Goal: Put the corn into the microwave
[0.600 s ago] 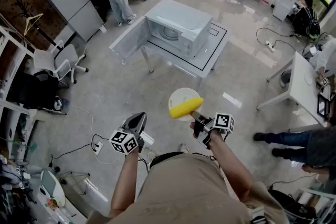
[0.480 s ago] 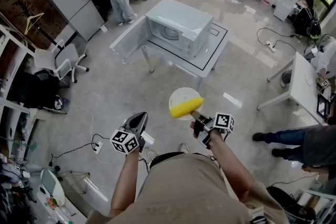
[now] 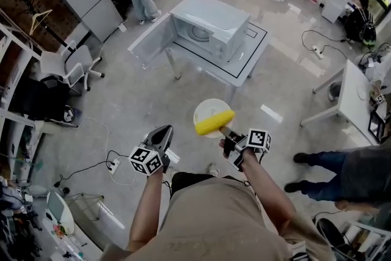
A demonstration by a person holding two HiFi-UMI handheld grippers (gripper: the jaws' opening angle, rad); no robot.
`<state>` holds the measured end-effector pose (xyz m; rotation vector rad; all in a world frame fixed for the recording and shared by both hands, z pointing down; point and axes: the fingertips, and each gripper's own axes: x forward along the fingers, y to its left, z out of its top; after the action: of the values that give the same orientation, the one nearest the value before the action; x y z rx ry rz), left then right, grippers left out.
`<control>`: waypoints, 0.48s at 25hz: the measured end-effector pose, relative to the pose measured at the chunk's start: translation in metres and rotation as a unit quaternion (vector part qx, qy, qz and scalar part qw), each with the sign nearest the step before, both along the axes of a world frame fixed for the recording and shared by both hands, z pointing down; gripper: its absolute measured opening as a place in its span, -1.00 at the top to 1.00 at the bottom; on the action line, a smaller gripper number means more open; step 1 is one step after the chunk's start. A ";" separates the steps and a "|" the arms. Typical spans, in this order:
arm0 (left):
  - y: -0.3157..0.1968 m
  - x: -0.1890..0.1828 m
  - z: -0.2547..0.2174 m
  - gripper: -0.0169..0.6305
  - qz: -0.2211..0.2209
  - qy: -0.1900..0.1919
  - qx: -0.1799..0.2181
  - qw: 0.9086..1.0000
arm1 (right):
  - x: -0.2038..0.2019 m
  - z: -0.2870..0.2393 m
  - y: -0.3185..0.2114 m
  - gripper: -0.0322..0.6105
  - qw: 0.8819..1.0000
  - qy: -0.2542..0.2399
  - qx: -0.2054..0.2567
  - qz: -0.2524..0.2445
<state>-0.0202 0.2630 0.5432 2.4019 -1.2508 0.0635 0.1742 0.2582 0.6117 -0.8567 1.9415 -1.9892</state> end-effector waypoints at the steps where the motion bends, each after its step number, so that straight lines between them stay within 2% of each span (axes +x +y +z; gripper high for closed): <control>1: 0.000 0.000 0.000 0.93 -0.001 0.001 0.000 1.000 | -0.001 0.000 -0.001 0.85 1.000 -0.002 0.000 -0.002; 7: -0.003 -0.013 0.003 0.93 -0.002 0.005 -0.004 1.000 | -0.015 -0.001 -0.011 0.85 1.000 -0.011 -0.001 0.000; 12: -0.017 -0.029 0.005 0.93 0.019 0.007 -0.005 1.000 | -0.033 -0.004 -0.023 0.85 1.000 -0.007 0.008 0.009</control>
<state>-0.0493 0.2457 0.5487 2.4128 -1.1959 0.0647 0.1411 0.2354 0.6077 -0.8517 1.9328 -1.9605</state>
